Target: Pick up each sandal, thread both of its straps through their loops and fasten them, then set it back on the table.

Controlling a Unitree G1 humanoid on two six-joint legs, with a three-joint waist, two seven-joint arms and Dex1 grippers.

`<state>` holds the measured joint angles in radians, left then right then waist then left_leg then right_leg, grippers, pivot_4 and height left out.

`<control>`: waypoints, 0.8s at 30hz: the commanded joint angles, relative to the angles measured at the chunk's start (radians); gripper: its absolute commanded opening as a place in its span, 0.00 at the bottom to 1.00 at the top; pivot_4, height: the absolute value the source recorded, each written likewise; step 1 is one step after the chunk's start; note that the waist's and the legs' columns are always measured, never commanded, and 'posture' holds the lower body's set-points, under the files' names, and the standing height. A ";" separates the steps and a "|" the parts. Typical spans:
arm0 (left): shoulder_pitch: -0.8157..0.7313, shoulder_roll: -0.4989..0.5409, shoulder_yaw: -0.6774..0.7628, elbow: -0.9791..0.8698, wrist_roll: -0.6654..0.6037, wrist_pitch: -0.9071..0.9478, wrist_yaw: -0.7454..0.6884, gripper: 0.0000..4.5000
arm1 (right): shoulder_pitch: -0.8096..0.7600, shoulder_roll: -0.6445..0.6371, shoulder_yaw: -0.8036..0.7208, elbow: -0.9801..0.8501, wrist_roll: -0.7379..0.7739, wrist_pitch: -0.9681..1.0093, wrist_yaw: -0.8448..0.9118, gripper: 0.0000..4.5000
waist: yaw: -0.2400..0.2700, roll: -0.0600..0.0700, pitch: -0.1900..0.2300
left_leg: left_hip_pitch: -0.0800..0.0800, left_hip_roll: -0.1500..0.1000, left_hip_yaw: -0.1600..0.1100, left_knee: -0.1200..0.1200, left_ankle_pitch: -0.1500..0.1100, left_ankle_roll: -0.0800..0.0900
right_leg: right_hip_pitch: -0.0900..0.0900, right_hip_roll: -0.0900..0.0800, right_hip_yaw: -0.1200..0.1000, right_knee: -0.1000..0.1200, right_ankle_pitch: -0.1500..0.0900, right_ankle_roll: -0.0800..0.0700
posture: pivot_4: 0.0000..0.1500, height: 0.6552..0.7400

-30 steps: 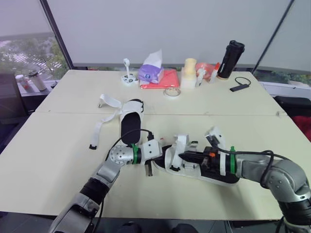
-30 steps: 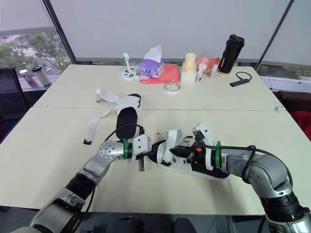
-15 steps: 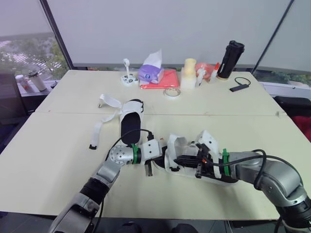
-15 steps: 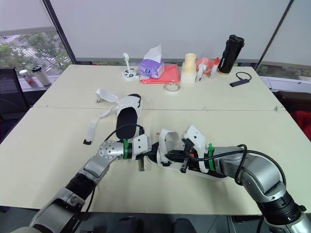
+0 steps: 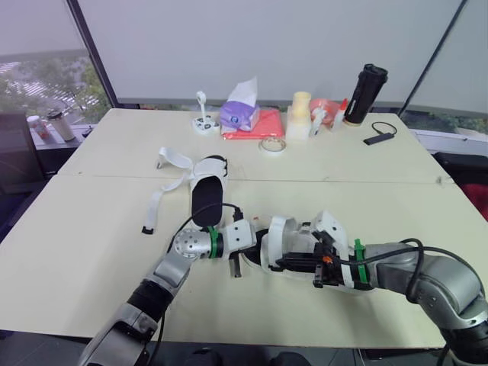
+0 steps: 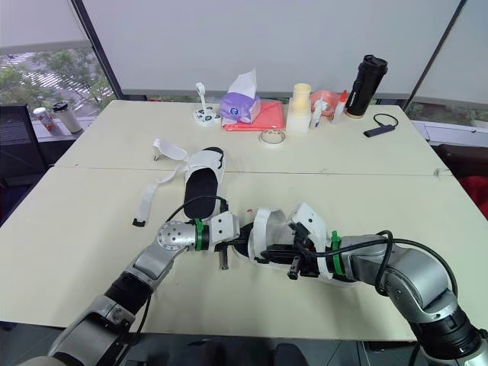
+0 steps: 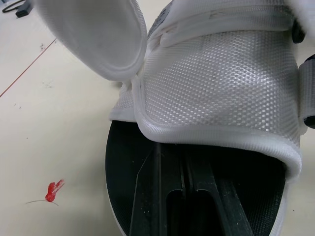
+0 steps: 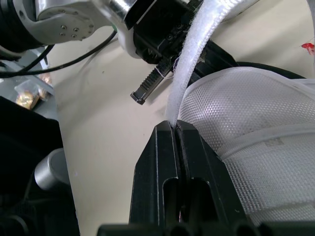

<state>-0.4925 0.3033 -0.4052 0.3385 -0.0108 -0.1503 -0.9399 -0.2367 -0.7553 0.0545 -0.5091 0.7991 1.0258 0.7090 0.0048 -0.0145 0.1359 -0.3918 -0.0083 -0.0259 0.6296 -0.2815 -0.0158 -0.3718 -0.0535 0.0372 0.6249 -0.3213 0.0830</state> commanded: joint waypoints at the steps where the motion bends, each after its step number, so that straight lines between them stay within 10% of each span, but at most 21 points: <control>1: 0.058 0.033 -0.050 0.150 0.092 0.059 0.007 0.00 | -0.006 0.026 -0.017 0.008 0.033 0.032 -0.012 0.00 | 0.000 0.000 0.000 | 0.000 0.000 0.000 0.000 0.000 0.000 | 0.000 0.000 0.000 0.000 0.000 0.000 | 1.00 1.00; 9: 0.060 0.033 -0.051 0.151 0.090 0.059 0.008 0.00 | -0.036 0.098 -0.082 0.028 0.087 0.065 -0.051 0.00 | 0.000 0.000 0.000 | 0.000 0.000 0.000 0.000 0.000 0.000 | 0.000 0.000 0.000 0.001 0.000 0.000 | 1.00 1.00; 17: 0.062 0.034 -0.054 0.153 0.091 0.058 0.008 0.00 | -0.045 0.129 -0.103 0.022 0.111 0.080 -0.090 0.77 | 0.001 0.000 0.000 | 0.000 0.000 0.000 0.000 0.000 0.000 | 0.000 -0.001 -0.001 0.001 0.000 0.000 | 1.00 1.00; 20: 0.060 0.033 -0.055 0.155 0.091 0.057 0.008 0.00 | -0.050 0.129 -0.103 0.021 0.124 0.084 -0.096 0.73 | 0.001 0.000 0.000 | 0.000 0.000 0.000 0.000 0.000 0.000 | 0.000 -0.001 -0.001 0.001 0.000 0.000 | 1.00 1.00; 24: 0.059 0.033 -0.054 0.157 0.091 0.057 0.008 0.00 | -0.045 0.128 -0.101 0.014 0.127 0.074 -0.098 0.33 | 0.001 0.000 0.000 | 0.000 0.000 0.000 0.000 0.000 0.000 | 0.000 -0.001 -0.001 0.001 0.000 0.000 | 1.00 1.00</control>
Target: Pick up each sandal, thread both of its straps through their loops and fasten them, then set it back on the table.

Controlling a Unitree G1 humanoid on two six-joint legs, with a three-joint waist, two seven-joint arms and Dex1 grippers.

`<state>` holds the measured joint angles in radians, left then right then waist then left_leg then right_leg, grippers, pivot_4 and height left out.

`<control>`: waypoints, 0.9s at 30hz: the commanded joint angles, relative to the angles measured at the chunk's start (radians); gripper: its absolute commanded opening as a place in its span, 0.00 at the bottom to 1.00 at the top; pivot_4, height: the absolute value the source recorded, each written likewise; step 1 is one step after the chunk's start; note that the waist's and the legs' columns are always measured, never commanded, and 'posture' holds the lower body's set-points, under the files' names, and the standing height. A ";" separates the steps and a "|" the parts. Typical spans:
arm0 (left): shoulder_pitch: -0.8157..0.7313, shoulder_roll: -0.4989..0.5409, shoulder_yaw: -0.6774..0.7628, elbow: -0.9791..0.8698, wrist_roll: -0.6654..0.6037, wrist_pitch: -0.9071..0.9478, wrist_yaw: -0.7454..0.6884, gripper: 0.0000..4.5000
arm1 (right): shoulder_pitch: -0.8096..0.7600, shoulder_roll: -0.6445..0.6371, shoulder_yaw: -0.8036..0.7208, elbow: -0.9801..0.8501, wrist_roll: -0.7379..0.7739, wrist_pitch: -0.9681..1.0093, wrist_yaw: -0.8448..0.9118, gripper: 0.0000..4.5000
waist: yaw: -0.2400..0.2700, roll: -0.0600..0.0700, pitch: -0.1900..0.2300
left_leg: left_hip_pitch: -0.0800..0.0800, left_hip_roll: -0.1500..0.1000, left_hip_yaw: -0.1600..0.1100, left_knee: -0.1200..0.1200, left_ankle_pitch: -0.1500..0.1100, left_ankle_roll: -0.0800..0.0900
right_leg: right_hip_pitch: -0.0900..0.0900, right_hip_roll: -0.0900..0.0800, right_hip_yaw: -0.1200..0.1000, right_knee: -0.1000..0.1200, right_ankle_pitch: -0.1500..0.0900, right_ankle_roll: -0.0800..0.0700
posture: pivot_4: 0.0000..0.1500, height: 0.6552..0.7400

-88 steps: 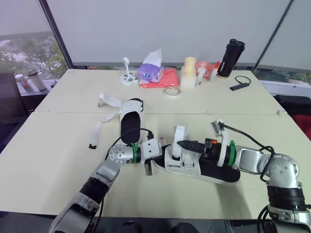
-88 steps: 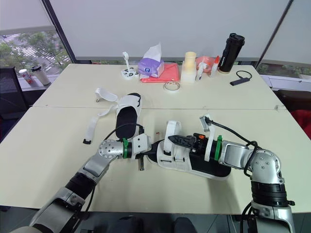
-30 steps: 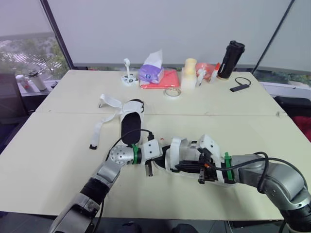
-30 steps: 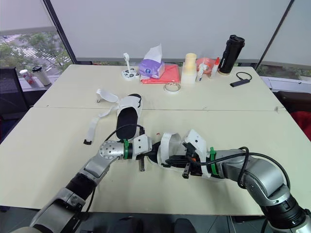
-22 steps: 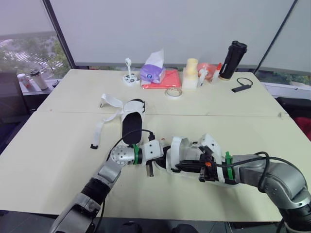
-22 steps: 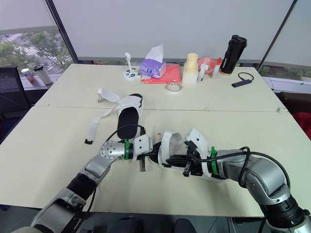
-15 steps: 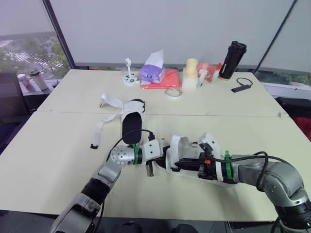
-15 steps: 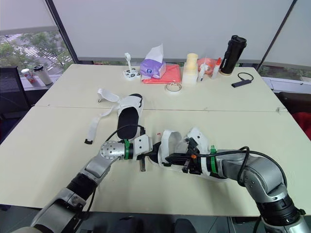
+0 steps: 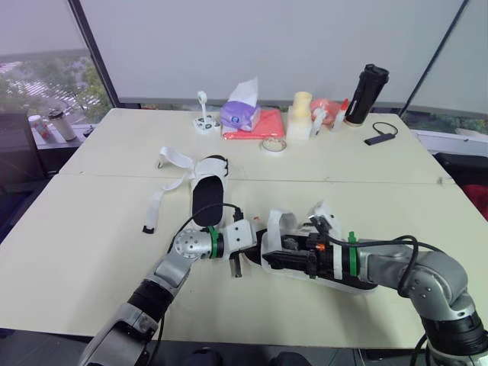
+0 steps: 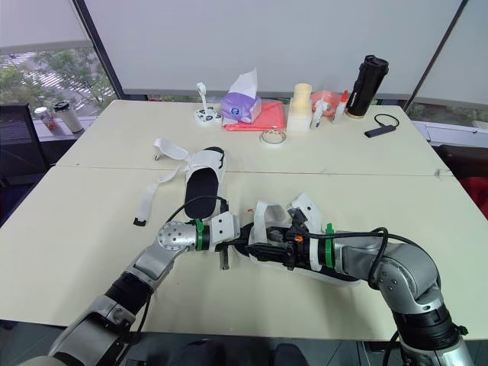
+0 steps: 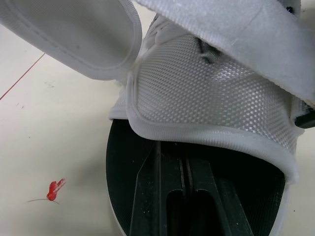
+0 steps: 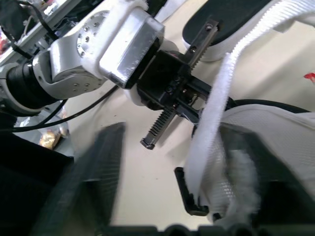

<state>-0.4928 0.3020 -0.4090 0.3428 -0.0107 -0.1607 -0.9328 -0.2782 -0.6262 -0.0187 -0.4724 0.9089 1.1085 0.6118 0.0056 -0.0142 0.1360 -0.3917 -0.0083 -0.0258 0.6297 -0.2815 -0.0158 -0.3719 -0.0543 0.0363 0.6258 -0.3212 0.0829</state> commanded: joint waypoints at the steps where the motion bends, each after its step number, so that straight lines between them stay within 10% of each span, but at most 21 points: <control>1: 0.059 0.035 -0.050 0.153 0.091 0.067 0.001 0.00 | -0.004 -0.001 -0.028 -0.024 0.018 -0.009 -0.001 0.23 | 0.000 0.000 0.000 | 0.000 0.000 0.000 0.000 0.000 0.000 | 0.000 0.000 0.000 0.000 0.000 0.000 | 1.00 1.00; 3: 0.058 0.035 -0.050 0.153 0.091 0.067 0.000 0.00 | -0.003 -0.001 -0.026 -0.027 0.021 -0.008 -0.001 0.01 | 0.000 0.000 0.000 | 0.000 0.000 0.000 0.000 0.000 0.000 | 0.000 0.000 0.000 0.000 0.000 0.000 | 1.00 1.00; 27: 0.060 0.033 -0.052 0.161 0.091 0.061 0.001 0.00 | 0.048 -0.094 0.162 -0.025 -0.247 -0.147 0.003 0.01 | 0.001 -0.001 -0.002 | 0.001 0.000 0.000 0.000 0.000 0.000 | 0.000 0.000 0.000 0.000 0.000 0.000 | 1.00 1.00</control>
<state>-0.4927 0.3020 -0.4097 0.3512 -0.0108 -0.1642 -0.9329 -0.2375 -0.7158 0.1246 -0.5184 0.6994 0.9622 0.6241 0.0065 -0.0150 0.1338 -0.3910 -0.0083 -0.0259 0.6296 -0.2815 -0.0158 -0.3716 -0.0545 0.0360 0.6256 -0.3213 0.0828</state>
